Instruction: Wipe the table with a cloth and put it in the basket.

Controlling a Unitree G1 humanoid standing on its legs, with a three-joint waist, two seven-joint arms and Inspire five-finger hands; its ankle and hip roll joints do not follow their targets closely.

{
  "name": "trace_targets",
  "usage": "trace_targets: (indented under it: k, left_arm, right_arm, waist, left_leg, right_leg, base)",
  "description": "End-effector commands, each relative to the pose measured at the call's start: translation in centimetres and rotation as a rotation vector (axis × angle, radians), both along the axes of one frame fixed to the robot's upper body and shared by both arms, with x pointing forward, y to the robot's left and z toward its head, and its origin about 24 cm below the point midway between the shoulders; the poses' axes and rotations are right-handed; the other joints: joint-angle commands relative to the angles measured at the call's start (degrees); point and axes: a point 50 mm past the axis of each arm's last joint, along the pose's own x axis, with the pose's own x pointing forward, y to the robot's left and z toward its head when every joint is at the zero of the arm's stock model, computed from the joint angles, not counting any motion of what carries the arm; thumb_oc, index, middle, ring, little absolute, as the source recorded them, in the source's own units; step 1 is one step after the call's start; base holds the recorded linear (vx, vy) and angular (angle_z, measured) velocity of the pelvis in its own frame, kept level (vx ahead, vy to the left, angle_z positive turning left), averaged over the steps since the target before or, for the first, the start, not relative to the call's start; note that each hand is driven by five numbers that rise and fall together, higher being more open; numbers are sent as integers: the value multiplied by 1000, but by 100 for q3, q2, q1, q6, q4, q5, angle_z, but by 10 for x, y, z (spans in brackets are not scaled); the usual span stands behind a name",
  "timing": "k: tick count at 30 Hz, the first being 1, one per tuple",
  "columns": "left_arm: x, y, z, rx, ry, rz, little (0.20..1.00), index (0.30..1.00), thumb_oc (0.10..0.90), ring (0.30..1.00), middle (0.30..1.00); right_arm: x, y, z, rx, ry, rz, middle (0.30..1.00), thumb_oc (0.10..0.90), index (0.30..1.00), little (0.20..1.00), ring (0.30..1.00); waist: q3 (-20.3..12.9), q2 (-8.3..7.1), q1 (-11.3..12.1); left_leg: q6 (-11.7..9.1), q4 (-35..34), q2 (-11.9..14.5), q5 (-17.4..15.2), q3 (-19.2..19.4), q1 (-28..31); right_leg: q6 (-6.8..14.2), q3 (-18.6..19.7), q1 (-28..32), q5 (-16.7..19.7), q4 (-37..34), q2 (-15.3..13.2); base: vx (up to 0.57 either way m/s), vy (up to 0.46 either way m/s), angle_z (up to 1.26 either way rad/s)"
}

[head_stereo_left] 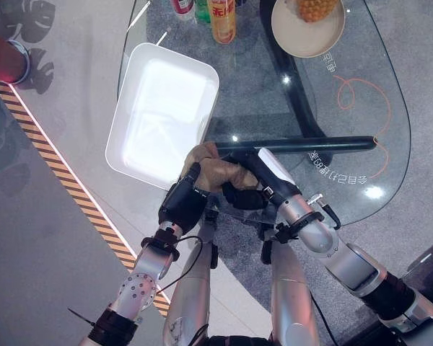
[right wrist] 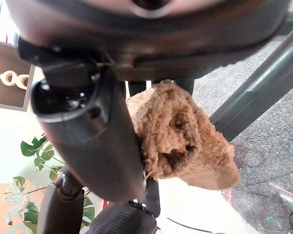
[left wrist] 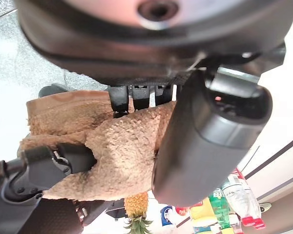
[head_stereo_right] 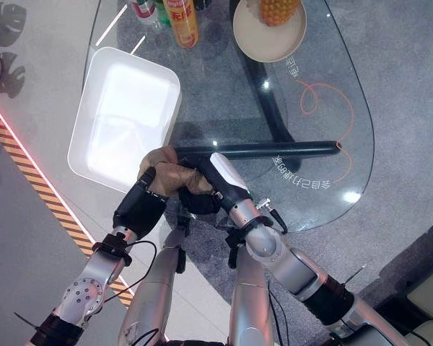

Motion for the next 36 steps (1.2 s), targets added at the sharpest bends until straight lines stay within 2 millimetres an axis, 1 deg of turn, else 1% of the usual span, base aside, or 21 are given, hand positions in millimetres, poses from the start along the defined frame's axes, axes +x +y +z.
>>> trace_targets:
  k: [1, 14, 15, 16, 23, 36]
  left_arm:
    - [-11, -21, 43, -75, -223, -118, 200, 300, 100, 300, 300]
    - [-12, -21, 42, -94, -219, -116, 200, 300, 100, 300, 300]
    - [-12, -21, 41, -96, -219, -115, 200, 300, 100, 300, 300]
    - [-12, -22, 41, -98, -221, -115, 200, 300, 100, 300, 300]
    - [-11, -21, 42, -105, -219, -108, 200, 300, 100, 300, 300]
    - [-12, -13, 41, -113, -221, -62, 200, 300, 100, 300, 300]
  right_arm:
    - [-17, 20, 46, 126, -214, 138, 300, 100, 300, 200, 300]
    - [-17, 19, 45, 138, -218, 117, 300, 100, 300, 200, 300]
    - [-17, 18, 45, 141, -222, 109, 448, 273, 448, 373, 448]
    - [-16, 17, 45, 143, -229, 99, 900, 800, 900, 900, 900]
    - [-15, 11, 52, 184, -271, 50, 900, 800, 900, 900, 900]
    - [-16, -11, 59, 250, -337, -81, 900, 800, 900, 900, 900]
  waist:
    - [-144, -79, -1]
    - [-144, -74, -5]
    - [-144, -76, -6]
    - [-144, -79, -8]
    - [-144, -95, -23]
    - [-144, -149, -78]
  left_leg:
    - [311, 839, -466, -757, 281, -176]
    - [306, 844, -460, -762, 288, -189]
    - [307, 845, -462, -765, 287, -180]
    - [308, 842, -461, -767, 288, -178]
    - [310, 821, -448, -772, 304, -158]
    - [311, 773, -407, -794, 360, -107]
  right_leg:
    - [3, -254, 208, 568, -813, 311]
    - [-2, -251, 194, 557, -802, 310]
    - [0, -251, 201, 556, -804, 309]
    - [1, -250, 201, 555, -802, 312]
    - [13, -235, 209, 559, -812, 321]
    - [36, -195, 221, 564, -824, 361]
  base:
    - [0, 0, 0]
    - [0, 0, 0]
    - [0, 0, 0]
    - [0, 0, 0]
    - [0, 0, 0]
    - [0, 0, 0]
